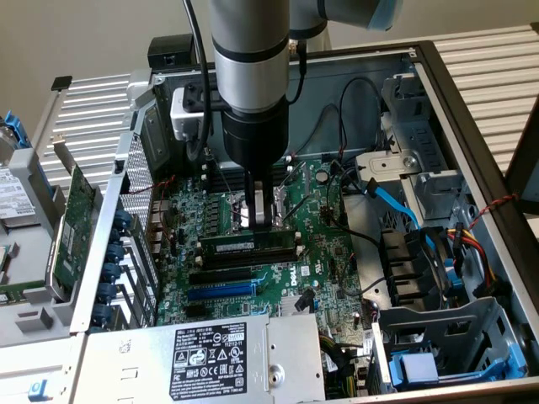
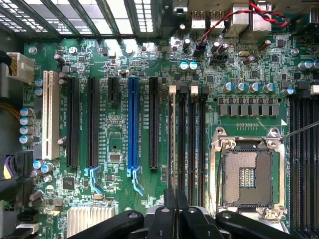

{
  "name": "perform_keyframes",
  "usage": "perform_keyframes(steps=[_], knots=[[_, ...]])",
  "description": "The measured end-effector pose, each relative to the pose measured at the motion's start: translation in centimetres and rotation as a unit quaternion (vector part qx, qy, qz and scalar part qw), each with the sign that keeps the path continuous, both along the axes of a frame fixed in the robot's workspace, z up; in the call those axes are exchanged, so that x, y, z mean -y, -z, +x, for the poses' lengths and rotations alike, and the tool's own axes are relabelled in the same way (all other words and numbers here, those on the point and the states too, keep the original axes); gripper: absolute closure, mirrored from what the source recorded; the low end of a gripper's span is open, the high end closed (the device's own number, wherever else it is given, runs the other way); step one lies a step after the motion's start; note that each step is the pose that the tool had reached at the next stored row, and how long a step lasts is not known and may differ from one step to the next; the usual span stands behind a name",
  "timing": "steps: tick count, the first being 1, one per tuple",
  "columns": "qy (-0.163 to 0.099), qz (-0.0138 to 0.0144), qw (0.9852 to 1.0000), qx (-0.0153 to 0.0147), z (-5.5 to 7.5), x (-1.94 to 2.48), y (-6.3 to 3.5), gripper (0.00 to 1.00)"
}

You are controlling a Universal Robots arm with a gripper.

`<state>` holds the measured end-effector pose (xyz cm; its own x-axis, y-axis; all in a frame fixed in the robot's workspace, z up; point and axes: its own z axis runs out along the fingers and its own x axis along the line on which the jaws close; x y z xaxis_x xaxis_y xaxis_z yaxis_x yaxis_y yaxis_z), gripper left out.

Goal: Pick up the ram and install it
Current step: 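Pick up the ram and move it above insertion slot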

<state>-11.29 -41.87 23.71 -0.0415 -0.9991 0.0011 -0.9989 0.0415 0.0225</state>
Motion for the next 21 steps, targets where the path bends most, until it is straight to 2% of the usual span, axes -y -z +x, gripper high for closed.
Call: perform_keyframes(steps=[5,10,21], knots=[[0.001,0.0,1.0,0.0012,-0.06,-0.01,0.03,0.88],[0.002,0.0001,1.0,0.0056,-0.18,-0.01,0.04,0.88],[0.007,-0.0001,1.0,0.0071,-0.3,-0.01,0.18,0.88]])
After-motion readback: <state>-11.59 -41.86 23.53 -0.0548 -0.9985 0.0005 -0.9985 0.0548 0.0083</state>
